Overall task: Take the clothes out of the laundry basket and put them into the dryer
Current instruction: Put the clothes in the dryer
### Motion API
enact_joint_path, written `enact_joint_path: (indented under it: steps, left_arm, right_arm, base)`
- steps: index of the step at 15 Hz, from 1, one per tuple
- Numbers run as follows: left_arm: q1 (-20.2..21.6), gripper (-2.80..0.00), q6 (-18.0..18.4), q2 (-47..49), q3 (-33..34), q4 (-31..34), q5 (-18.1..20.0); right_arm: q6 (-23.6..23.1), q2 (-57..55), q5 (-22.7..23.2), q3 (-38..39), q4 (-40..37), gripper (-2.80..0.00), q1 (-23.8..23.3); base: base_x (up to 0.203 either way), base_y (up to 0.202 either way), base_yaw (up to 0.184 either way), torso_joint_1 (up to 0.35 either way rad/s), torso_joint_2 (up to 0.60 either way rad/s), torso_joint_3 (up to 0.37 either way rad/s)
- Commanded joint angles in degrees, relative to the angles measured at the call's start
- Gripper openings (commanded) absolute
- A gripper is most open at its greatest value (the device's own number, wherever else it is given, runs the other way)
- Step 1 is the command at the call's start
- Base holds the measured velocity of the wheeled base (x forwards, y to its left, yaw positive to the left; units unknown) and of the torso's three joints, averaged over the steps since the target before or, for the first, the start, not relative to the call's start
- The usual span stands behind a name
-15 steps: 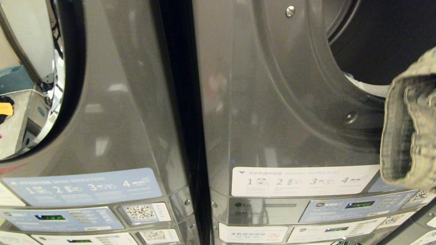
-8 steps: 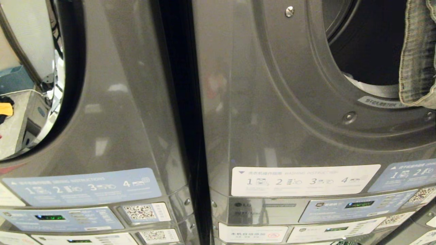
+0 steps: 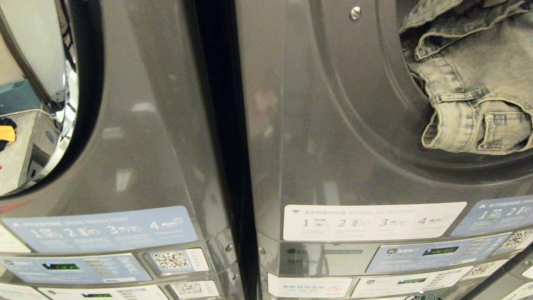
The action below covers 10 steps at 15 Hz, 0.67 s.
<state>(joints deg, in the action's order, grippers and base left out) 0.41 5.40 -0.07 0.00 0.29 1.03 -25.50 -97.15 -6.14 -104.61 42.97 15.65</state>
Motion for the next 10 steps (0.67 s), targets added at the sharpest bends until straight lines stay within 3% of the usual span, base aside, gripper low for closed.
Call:
enact_joint_path:
  steps: [1,3,6,10]
  left_arm:
    - [0.02,-2.80,-0.13,0.07,0.09,0.06,-0.07]
    - [0.02,-2.80,-0.13,0.07,0.09,0.06,-0.29]
    - [0.02,-2.80,-0.13,0.07,0.09,0.06,-0.33]
    - [0.02,-2.80,-0.13,0.07,0.09,0.06,-0.33]
  right_arm:
    - [0.33,-5.46,-1.58,-3.22,0.41,-2.80,-0.09]
    - [0.74,-7.01,-6.67,-6.63,-1.18,-2.80,-0.35]
    - [4.42,-8.22,-15.45,-5.44,-3.94,-2.80,-0.36]
    - [2.01,-9.16,-15.56,-5.12,-7.83,-2.80,-0.71]
  base:
    - [0.000,0.000,0.000,0.000,0.00,0.000]
    - [0.000,0.000,0.000,0.000,0.00,0.000]
    - [0.000,0.000,0.000,0.000,0.00,0.000]
    - [0.000,0.000,0.000,0.000,0.00,0.000]
